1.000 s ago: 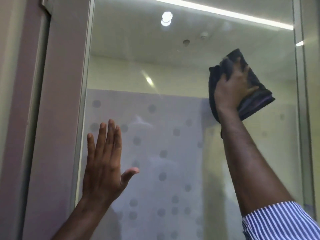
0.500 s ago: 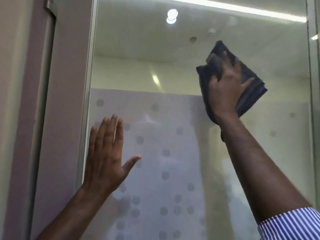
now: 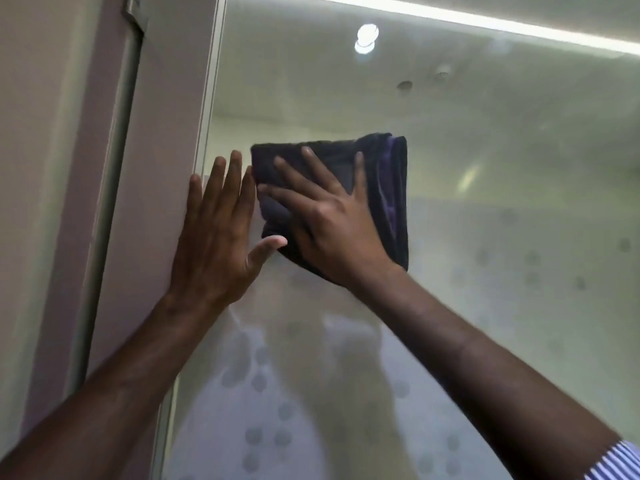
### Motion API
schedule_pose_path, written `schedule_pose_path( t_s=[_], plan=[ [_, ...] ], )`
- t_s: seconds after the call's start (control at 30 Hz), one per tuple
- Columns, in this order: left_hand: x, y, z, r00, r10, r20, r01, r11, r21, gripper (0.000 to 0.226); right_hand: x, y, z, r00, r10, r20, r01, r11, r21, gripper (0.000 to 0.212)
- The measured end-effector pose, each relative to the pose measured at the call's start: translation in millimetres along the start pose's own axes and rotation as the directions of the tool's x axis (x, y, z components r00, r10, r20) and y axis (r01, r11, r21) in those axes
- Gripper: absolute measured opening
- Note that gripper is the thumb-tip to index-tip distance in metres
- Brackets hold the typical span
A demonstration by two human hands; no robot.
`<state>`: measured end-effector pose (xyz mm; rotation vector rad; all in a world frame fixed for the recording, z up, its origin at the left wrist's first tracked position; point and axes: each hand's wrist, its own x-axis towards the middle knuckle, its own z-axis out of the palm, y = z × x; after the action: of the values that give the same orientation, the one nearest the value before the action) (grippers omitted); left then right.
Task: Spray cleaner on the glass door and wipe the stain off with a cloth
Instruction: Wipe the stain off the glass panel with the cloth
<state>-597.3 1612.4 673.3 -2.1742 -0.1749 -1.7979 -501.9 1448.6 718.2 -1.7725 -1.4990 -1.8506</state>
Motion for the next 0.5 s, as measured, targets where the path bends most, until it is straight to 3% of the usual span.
schedule_pose_path(
  t_s=[0.07, 0.13, 0.17, 0.23, 0.3, 0.33, 0.37, 0.4, 0.5],
  plan=[
    [0.3, 0.1, -0.6, 1.0, 0.005, 0.007, -0.005, 1.0, -0.001, 0.103, -7.3, 22.0, -11.2, 1.0, -0.006, -0.026, 0.005, 1.0, -0.029, 0.049],
    [0.0, -0.3, 0.4, 1.0, 0.012, 0.01, -0.012, 1.0, 0.003, 0.101, -10.5, 63.8, -28.6, 0.977, 0.187, -0.099, -0.192, 0.981, -0.043, 0.05],
    [0.0, -0.8, 0.7, 1.0, 0.008, 0.012, -0.008, 1.0, 0.004, 0.1, -13.2, 87.8, -38.9, 0.928, 0.343, -0.146, -0.349, 0.937, -0.024, 0.052],
    [0.5, -0.8, 0.7, 1.0, -0.002, 0.011, 0.002, 1.0, 0.003, 0.099, -18.1, 129.7, -59.6, 0.732, 0.636, -0.244, -0.634, 0.767, 0.095, 0.055],
    [0.2, 0.7, 0.4, 1.0, -0.004, 0.015, 0.004, 1.0, 0.004, 0.097, -14.1, 149.8, -72.3, 0.557, 0.78, -0.284, -0.75, 0.62, 0.232, 0.054],
    [0.3, 1.0, 0.2, 1.0, -0.003, 0.018, 0.003, 1.0, 0.006, 0.097, -7.4, 149.3, -72.9, 0.521, 0.801, -0.293, -0.764, 0.591, 0.257, 0.053],
    [0.5, 0.9, 0.3, 1.0, 0.0, 0.019, 0.0, 1.0, 0.006, 0.097, 1.2, 142.5, -70.4, 0.528, 0.796, -0.297, -0.762, 0.598, 0.247, 0.051],
    [0.6, 0.6, 0.6, 1.0, 0.002, 0.016, -0.002, 1.0, 0.005, 0.097, 9.9, 128.9, -64.7, 0.581, 0.76, -0.291, -0.74, 0.642, 0.2, 0.048],
    [-0.1, -1.5, 2.1, 1.0, 0.013, 0.004, -0.013, 1.0, -0.012, 0.096, 21.8, 64.3, -31.8, 0.859, 0.479, -0.179, -0.481, 0.876, 0.037, 0.045]
  ],
)
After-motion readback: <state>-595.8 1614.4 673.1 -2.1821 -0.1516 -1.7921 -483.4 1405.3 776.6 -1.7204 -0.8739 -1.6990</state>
